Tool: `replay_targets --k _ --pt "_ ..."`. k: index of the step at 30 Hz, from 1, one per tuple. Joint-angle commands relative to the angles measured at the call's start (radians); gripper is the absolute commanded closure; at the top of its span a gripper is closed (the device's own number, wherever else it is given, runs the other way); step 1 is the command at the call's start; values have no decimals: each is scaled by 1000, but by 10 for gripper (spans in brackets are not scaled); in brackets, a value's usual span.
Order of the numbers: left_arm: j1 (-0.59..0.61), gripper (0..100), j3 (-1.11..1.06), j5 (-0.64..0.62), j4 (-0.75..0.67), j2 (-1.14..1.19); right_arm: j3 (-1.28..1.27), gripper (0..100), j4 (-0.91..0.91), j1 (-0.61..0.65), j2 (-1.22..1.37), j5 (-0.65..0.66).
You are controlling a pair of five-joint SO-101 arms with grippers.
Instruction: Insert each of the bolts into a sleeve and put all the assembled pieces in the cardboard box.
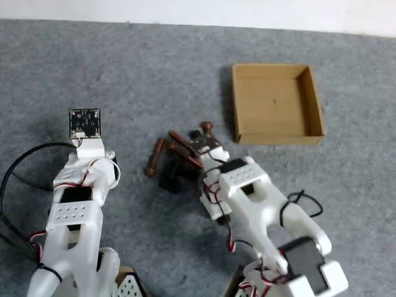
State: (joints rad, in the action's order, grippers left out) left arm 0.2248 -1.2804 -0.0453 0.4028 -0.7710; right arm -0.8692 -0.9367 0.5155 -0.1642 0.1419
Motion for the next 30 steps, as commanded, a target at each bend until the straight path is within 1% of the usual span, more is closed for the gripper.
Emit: replay_targets --k 1,12,16,18,20,23,27,30 --pt "10 993 44 -5 -17 1 -44 994 116 -21 -97 -14" --pt "5 993 44 -5 -15 1 -117 994 111 -21 -254 -12" --pt "4 993 42 -8 -18 1 -166 994 117 -18 -404 -17" --pt "-2 993 42 -9 -20 1 -225 994 171 -16 -512 -49" --pt "-33 993 42 -9 -20 -2 -303 994 236 -16 -631 -72" --pt "-110 993 42 -11 -15 -5 -409 994 295 -15 -814 -72" --pt "-242 993 42 -12 -18 -7 -515 994 311 -15 -1030 -72" --pt "-298 993 42 -12 -15 -7 -579 994 311 -15 -1173 -72"
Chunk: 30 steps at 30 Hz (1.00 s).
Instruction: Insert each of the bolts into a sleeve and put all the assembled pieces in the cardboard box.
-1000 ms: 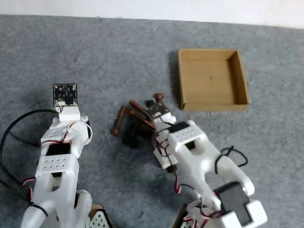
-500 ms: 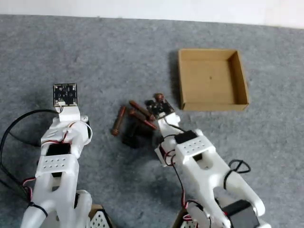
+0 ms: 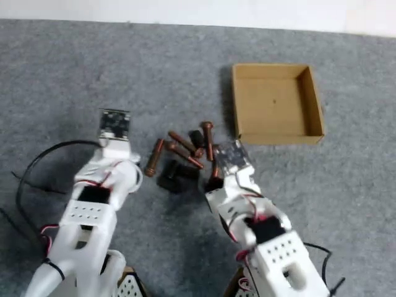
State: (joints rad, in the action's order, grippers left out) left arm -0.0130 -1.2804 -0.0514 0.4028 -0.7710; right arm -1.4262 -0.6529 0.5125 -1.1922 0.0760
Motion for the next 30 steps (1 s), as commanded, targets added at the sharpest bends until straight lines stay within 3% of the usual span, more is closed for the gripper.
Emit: replay_targets --k 1,6,12,16,21,26,30 --pt "-68 993 44 -6 -15 -7 -45 994 27 -12 -189 -6" --pt "-74 994 53 -37 -9 -21 -153 994 27 -12 -400 -6" --pt "-73 993 44 -117 178 -285 -286 995 25 -10 -645 -6" --pt "-102 992 -2 -118 293 -519 -314 995 25 64 -634 -5" --pt "-214 994 -134 -112 298 -805 -320 995 25 209 -648 -5" --pt "-171 994 -223 -114 298 -1059 -320 995 25 220 -648 -5" --pt "-193 994 -229 -121 301 -1043 -320 995 25 220 -648 -5"
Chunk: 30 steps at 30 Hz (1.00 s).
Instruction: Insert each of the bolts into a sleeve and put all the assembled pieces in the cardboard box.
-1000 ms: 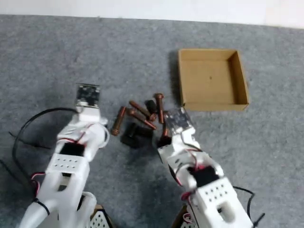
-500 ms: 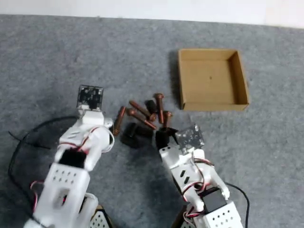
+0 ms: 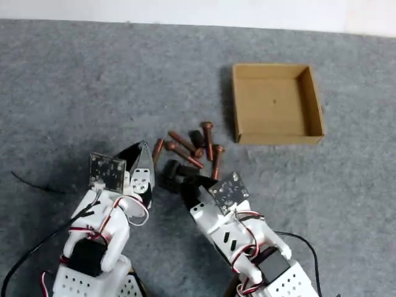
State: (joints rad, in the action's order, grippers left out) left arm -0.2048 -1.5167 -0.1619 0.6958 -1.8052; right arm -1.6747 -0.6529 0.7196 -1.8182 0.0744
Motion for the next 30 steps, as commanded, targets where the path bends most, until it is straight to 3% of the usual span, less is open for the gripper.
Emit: replay_targets --k 1,6,14,19,21,27,30 --pt "-15 994 7 -37 8 1 -71 995 25 13 -22 -3" --pt "-64 993 10 -324 5 1 -71 995 35 13 -22 -3" --pt "-209 994 12 -336 3 1 -116 995 99 15 -22 55" --pt "-236 994 10 -336 9 1 -117 995 99 15 -22 57" --pt "-209 994 8 -334 9 1 -117 995 97 12 -22 57" --pt "44 994 -10 -339 -28 12 -117 995 93 -8 -22 57" --pt "59 995 -64 -328 -97 12 -114 995 93 -56 -22 57"
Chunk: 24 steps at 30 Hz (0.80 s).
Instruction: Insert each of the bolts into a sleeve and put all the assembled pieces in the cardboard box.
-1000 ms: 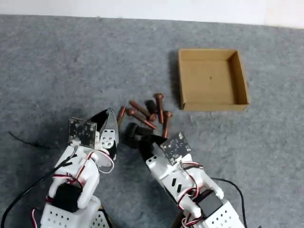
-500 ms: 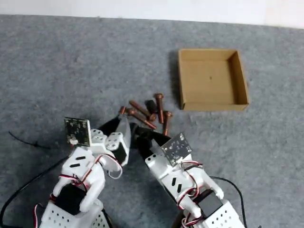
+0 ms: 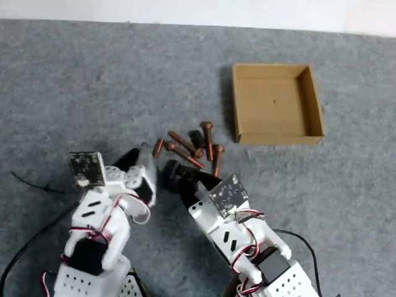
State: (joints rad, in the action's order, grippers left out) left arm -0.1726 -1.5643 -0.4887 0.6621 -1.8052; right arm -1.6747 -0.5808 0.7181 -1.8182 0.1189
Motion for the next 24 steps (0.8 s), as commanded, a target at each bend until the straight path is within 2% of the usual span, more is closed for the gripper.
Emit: replay_targets --k 1,5,10,13,18,24 --pt "25 995 -25 15 -77 12 -114 995 21 -77 -22 12" --pt "25 995 -30 38 -84 13 -114 995 21 -160 -22 9" --pt "25 993 -7 40 -81 19 -119 995 25 -168 -22 9" --pt "25 994 41 61 -68 105 -120 995 25 -168 -22 9" --pt "24 993 211 71 -69 450 -120 995 24 -171 -22 9" --pt "24 992 503 74 -63 975 -120 995 22 -171 -22 11"
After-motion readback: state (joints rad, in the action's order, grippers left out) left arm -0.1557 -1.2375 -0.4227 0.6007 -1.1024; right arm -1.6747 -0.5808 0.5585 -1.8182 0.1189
